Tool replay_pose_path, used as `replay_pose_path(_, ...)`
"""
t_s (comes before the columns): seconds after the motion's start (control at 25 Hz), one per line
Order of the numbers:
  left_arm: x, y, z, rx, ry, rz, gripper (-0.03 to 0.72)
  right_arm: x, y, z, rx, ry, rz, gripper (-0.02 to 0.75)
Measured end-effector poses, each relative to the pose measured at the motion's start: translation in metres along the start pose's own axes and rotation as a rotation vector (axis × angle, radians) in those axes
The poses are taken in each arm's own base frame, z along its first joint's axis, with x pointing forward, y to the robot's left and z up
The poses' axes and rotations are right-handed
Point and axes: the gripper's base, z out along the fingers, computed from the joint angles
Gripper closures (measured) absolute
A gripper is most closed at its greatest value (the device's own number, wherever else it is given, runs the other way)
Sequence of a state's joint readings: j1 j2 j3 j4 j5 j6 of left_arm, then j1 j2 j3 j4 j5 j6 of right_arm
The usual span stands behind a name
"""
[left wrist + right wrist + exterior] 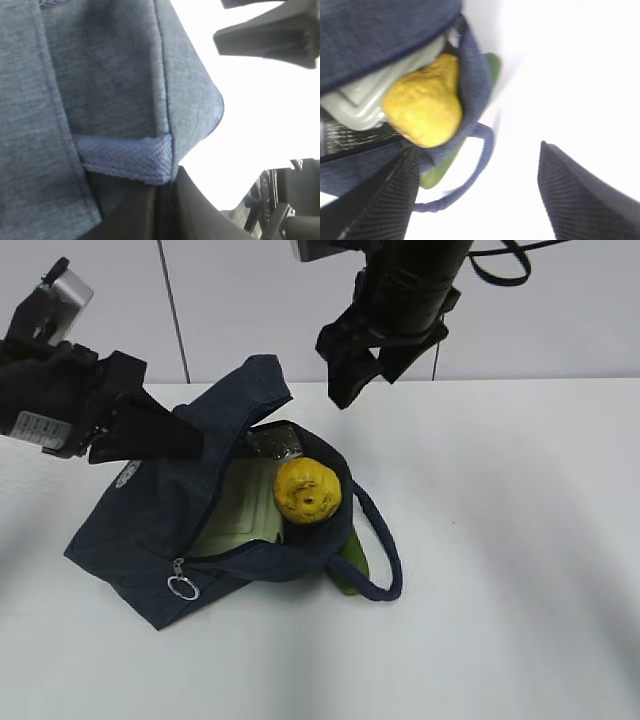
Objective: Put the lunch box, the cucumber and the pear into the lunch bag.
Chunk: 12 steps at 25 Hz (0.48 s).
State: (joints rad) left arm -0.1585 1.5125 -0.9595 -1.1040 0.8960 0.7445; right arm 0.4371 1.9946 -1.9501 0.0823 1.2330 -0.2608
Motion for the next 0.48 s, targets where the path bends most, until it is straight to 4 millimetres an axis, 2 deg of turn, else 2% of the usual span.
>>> replay_pose_path(0.16,-0.002,0.012,-0.008,-0.038,-0.009,-0.082,0.687,0.001,-0.003,-0.009,0.041,-0.006,0.041,0.167)
replay_pose_path(0.48,-0.001,0.030,-0.021,-0.109,-0.009,-0.198,0.687,0.003,-0.007,-0.010,0.087,0.005,0.101,0.167)
